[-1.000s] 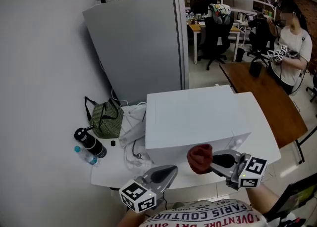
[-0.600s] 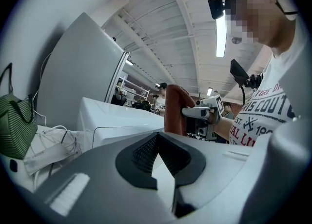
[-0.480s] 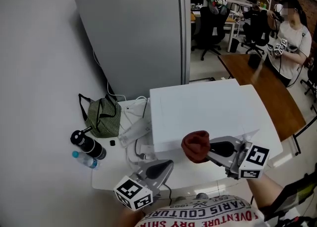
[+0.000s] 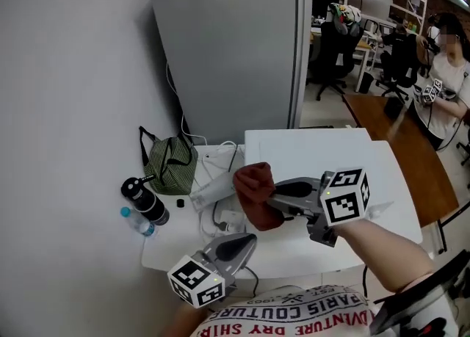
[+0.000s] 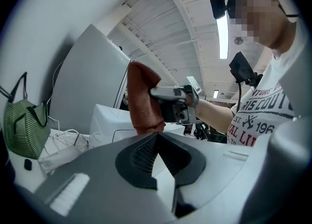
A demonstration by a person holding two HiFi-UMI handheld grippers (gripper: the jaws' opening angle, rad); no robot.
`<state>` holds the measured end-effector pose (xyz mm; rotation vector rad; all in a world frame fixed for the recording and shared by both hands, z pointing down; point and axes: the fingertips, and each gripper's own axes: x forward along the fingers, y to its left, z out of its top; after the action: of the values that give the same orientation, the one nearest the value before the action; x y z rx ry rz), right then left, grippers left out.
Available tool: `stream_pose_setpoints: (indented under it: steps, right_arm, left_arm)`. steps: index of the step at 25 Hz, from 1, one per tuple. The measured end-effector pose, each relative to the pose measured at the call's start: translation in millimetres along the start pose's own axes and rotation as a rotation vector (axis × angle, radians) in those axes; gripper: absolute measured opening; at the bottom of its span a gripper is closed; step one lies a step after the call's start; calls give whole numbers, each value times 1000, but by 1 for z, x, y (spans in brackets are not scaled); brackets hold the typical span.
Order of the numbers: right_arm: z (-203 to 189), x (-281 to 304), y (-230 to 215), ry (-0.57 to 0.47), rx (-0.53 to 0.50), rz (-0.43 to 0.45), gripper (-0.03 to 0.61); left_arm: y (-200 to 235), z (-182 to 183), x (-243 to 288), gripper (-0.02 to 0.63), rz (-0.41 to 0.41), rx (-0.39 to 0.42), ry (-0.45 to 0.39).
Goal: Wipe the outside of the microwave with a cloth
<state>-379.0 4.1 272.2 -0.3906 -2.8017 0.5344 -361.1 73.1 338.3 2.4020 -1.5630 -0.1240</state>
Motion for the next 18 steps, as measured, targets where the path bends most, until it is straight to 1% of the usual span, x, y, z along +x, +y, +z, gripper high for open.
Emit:
stream_pose_setpoints:
  steps: [4, 6, 9, 11, 14, 18]
  right_arm:
    - [-8, 28, -26, 131, 54, -49, 38]
    - [-14, 35, -37, 204, 59, -79, 38]
    - [-25, 40, -51, 336, -14, -126, 38]
    - [-32, 39, -60, 405, -35, -151, 38]
    - [-38, 35, -72, 466, -23, -179, 40]
    - [-41, 22, -82, 490, 25, -194, 40]
  left_arm:
    - [1, 8, -13, 2, 32, 10, -18]
    - [3, 8, -19, 2, 44, 11, -25]
    - [7, 9, -28, 2, 60, 9, -42]
    - [9, 10, -31, 2, 62, 3, -47]
    - [9, 11, -31, 2, 58, -2, -47]
    - [5, 16, -22, 2, 44, -1, -42]
